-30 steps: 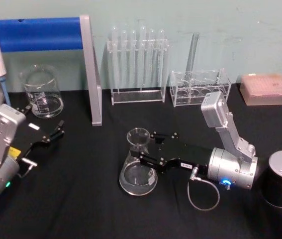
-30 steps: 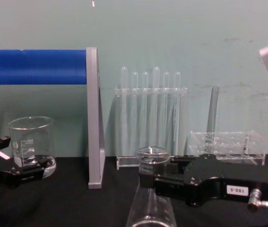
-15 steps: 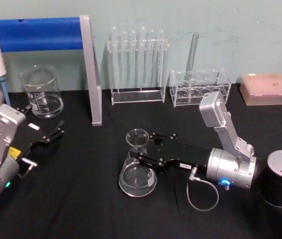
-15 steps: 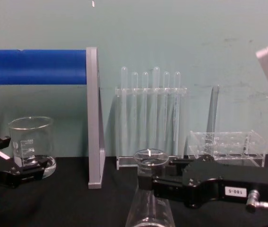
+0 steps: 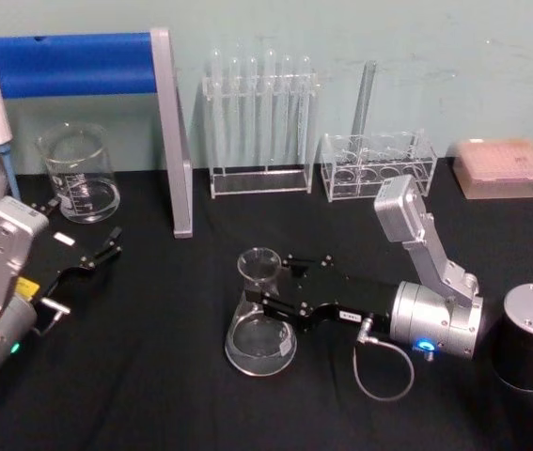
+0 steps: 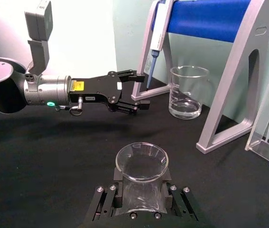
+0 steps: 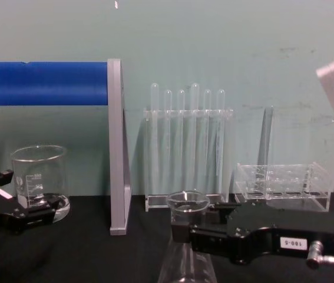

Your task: Grasp the erlenmeyer flask with one hand, shake it three times, then place it back.

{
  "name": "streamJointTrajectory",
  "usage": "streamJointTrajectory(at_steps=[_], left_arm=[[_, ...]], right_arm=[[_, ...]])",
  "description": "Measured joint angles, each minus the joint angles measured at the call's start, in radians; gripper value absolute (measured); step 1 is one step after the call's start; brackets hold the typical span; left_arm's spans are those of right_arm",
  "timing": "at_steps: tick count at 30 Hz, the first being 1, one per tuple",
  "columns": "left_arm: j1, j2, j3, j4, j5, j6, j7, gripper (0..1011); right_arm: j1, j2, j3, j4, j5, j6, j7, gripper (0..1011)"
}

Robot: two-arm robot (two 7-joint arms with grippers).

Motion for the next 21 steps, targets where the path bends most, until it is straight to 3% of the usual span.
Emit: streamJointTrajectory(at_steps=[21], left_arm=[[0.0, 0.0, 0.0, 0.0, 0.0, 0.0, 0.0, 1001]], right_arm=[[0.003, 0.001, -0.007, 0.003, 0.0, 0.008, -0.001, 447]])
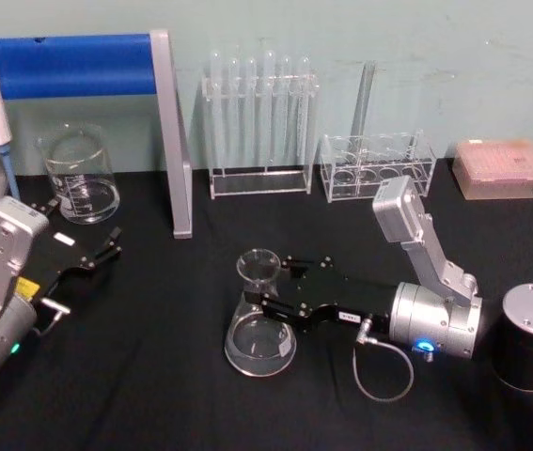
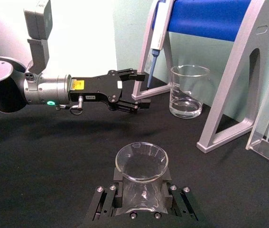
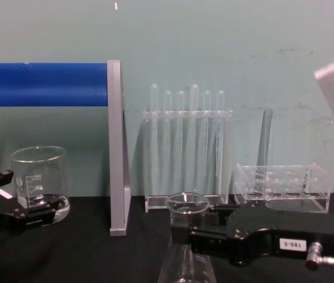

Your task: Grasp the erlenmeyer flask with one hand, shake it three times, then place it back.

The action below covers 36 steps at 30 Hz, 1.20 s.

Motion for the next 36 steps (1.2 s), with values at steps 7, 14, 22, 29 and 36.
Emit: streamJointTrajectory(at_steps=[7, 14, 22, 29, 36], left_arm=[[0.0, 0.0, 0.0, 0.0, 0.0, 0.0, 0.0, 1001], [0.0, 0.0, 0.0, 0.0, 0.0, 0.0, 0.0, 1001], [0.0, 0.0, 0.0, 0.0, 0.0, 0.0, 0.0, 1001], [0.0, 0.0, 0.0, 0.0, 0.0, 0.0, 0.0, 1001], [0.0, 0.0, 0.0, 0.0, 0.0, 0.0, 0.0, 1001]], right_arm=[[0.0, 0.0, 0.0, 0.0, -0.001, 0.0, 0.0, 447], [-0.001, 0.0, 0.0, -0.001, -0.001, 0.001, -0.001, 447], [-0.002, 0.0, -0.001, 0.0, -0.005, 0.006, -0.001, 530], [-0.002, 0.0, -0.001, 0.0, -0.005, 0.006, -0.001, 715], [-0.002, 0.0, 0.0, 0.0, -0.004, 0.004, -0.001, 929]])
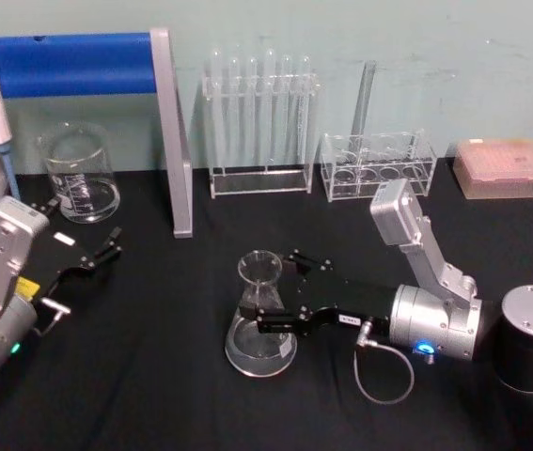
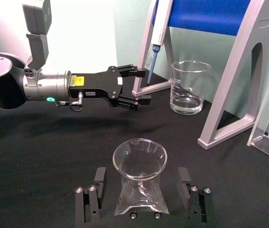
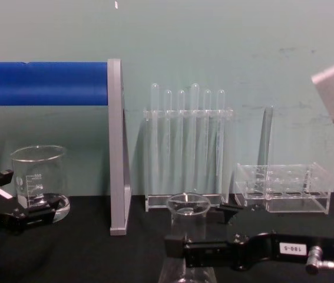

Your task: Grasp the erlenmeyer flask with one hand, shake it three times, then place it back.

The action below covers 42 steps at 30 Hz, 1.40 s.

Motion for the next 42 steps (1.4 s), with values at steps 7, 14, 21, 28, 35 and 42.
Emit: streamJointTrajectory(at_steps=[7, 14, 21, 28, 35, 42], left_arm=[[0.0, 0.0, 0.0, 0.0, 0.0, 0.0, 0.0, 1001], [0.0, 0.0, 0.0, 0.0, 0.0, 0.0, 0.0, 1001], [0.0, 0.0, 0.0, 0.0, 0.0, 0.0, 0.0, 1001], [0.0, 0.0, 0.0, 0.0, 0.0, 0.0, 0.0, 1001], [0.0, 0.0, 0.0, 0.0, 0.0, 0.0, 0.0, 1001], [0.0, 0.0, 0.0, 0.0, 0.0, 0.0, 0.0, 1001]], right_arm=[[0.0, 0.0, 0.001, 0.0, 0.0, -0.001, 0.0, 1000], [0.0, 0.0, 0.001, -0.001, 0.001, -0.002, 0.0, 1000], [0.0, 0.0, 0.001, -0.001, 0.002, -0.003, 0.0, 1000], [-0.007, 0.007, 0.002, -0.01, 0.004, 0.0, -0.003, 1000], [-0.049, 0.052, 0.017, -0.059, 0.006, 0.012, -0.019, 1000], [-0.118, 0.118, 0.055, -0.122, 0.013, 0.025, -0.055, 1000]])
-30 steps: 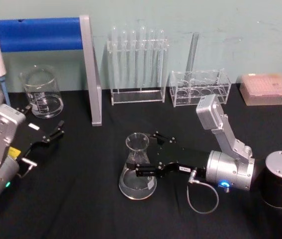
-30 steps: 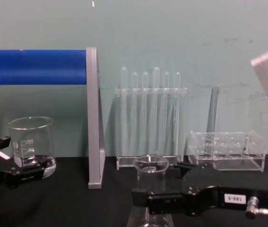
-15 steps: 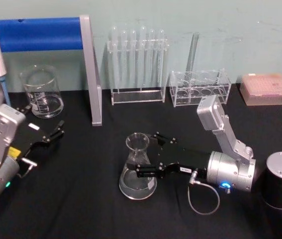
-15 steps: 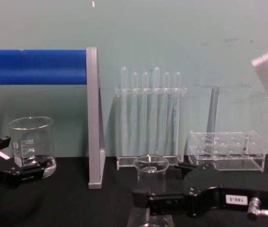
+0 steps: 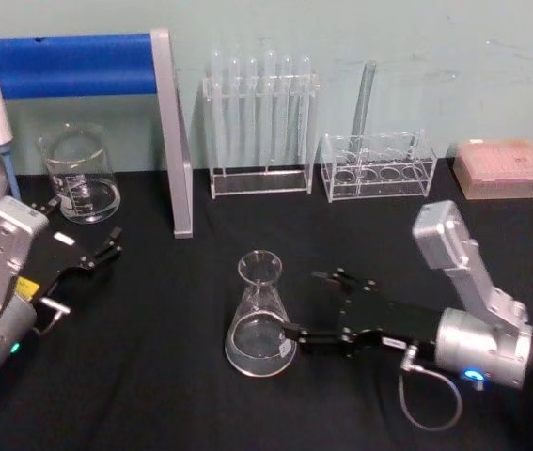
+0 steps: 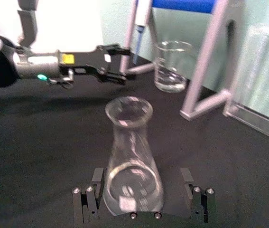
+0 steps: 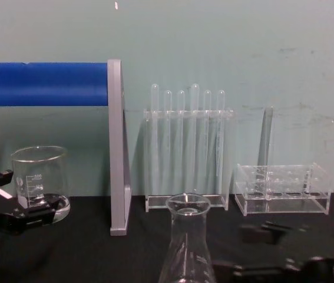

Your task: Grasp the erlenmeyer flask with one hand, shake it three times, then place it back.

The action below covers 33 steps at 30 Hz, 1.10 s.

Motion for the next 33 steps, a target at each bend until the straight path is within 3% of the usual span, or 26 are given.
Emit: streamJointTrajectory(at_steps=[7, 12, 13, 16, 19, 28, 33], left_arm=[[0.0, 0.0, 0.0, 0.0, 0.0, 0.0, 0.0, 1001], [0.0, 0.0, 0.0, 0.0, 0.0, 0.0, 0.0, 1001], [0.0, 0.0, 0.0, 0.0, 0.0, 0.0, 0.0, 1001], [0.0, 0.0, 0.0, 0.0, 0.0, 0.0, 0.0, 1001], [0.0, 0.0, 0.0, 0.0, 0.0, 0.0, 0.0, 1001], [0.0, 0.0, 0.0, 0.0, 0.0, 0.0, 0.0, 1001], [0.0, 0.0, 0.0, 0.0, 0.0, 0.0, 0.0, 1001]], right_arm=[[-0.086, 0.055, 0.071, -0.05, 0.016, 0.015, -0.074, 1000], [-0.135, 0.04, 0.143, -0.062, 0.022, 0.044, -0.199, 1000], [-0.135, 0.04, 0.143, -0.062, 0.022, 0.044, -0.199, 1000], [-0.133, -0.003, 0.172, -0.049, 0.007, 0.068, -0.292, 1000], [-0.112, -0.044, 0.176, -0.024, -0.023, 0.078, -0.349, 1000], [-0.012, -0.16, 0.143, 0.092, -0.128, 0.086, -0.447, 1000], [0.033, -0.206, 0.122, 0.164, -0.173, 0.081, -0.464, 1000]])
